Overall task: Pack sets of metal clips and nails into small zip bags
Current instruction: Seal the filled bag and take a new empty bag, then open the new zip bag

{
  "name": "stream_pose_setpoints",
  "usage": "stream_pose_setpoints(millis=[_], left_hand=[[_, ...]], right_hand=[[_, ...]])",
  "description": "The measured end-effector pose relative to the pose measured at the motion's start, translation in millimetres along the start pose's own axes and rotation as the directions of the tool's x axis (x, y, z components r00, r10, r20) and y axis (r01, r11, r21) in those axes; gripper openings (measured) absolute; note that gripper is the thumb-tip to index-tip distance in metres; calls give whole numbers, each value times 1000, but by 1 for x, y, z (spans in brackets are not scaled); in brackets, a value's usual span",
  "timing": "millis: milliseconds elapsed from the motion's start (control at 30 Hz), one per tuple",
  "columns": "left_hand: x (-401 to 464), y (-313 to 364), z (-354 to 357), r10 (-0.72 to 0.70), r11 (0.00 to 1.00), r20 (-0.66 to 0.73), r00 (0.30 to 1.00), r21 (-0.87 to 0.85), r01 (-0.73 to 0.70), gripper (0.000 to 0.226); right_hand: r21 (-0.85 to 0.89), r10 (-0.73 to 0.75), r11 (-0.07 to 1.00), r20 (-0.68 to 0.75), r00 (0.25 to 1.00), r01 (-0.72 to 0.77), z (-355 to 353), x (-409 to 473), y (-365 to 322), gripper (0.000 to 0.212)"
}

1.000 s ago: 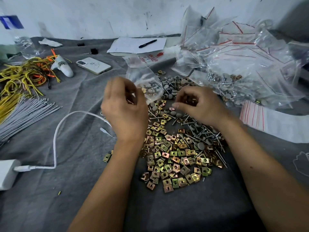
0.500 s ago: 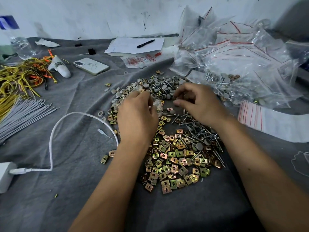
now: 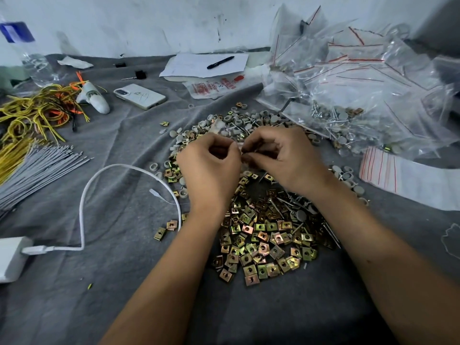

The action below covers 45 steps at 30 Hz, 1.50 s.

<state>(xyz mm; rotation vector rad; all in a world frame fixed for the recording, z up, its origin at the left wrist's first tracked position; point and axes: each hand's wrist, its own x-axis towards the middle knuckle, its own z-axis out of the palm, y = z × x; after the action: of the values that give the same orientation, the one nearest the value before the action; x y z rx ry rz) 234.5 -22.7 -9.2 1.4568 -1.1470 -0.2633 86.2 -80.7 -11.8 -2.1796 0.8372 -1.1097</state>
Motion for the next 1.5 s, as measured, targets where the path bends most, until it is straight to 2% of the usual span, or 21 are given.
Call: stream_pose_setpoints(millis=[100,200,300,367,433,533,600,700,833,933,1033,1100,1167,1233,1333,1500], left_hand=[[-1,0,0,70,997,-25,997,34,-69,18],[0,-3,0,92,993,-47,995,73,-89,11],[4,-6,-2,94,992,-92,991,88,-86,9],[6,-6,-4,86,993,-130,988,86,-75,12],[7,-7,-5,86,994,-171,981,86,-72,15],[11,-8,-8,67,996,-237,969,74,-51,18],[13,-10,-10,68,997,-274,959,65,-52,15],[12,-10,-10,89,995,-291,953,75,-70,13],[12,-11,-7,103,992,-257,961,99,-80,12],[9,-11,-5,111,987,-206,972,134,-84,11],[5,-12,-2,115,982,-114,987,162,-96,10],[4,-13,0,106,980,-48,993,172,-97,11],[3,-14,2,104,979,-2,995,175,-101,12],[2,-14,3,107,978,22,994,180,-109,12],[1,-14,4,108,976,35,994,187,-112,11],[1,-14,4,83,979,43,996,185,-90,12]], right_hand=[[-79,8,997,-32,999,-11,0,0,1,15],[-35,27,999,-67,997,-29,-1,0,1,16],[39,55,998,-184,981,-49,-4,1,1,15],[-32,73,996,-243,967,-84,-7,1,3,14],[-195,97,972,-161,982,-128,-10,1,6,16],[-417,134,904,64,989,-96,-10,1,10,21],[-480,193,872,160,968,-94,-7,3,11,26],[-498,252,856,166,953,-140,-7,4,12,26],[-409,283,889,134,950,-208,-13,2,14,22],[-412,275,889,129,953,-201,-14,1,14,12],[-419,264,887,116,957,-194,-13,1,14,11],[-375,228,905,29,973,-201,-12,2,12,15],[-258,203,939,-116,972,-227,-13,2,9,19],[-302,213,918,-167,963,-256,-15,2,11,18],[-507,266,826,-34,964,-246,-17,0,16,13],[-580,302,797,146,942,-165,-17,2,19,23]])
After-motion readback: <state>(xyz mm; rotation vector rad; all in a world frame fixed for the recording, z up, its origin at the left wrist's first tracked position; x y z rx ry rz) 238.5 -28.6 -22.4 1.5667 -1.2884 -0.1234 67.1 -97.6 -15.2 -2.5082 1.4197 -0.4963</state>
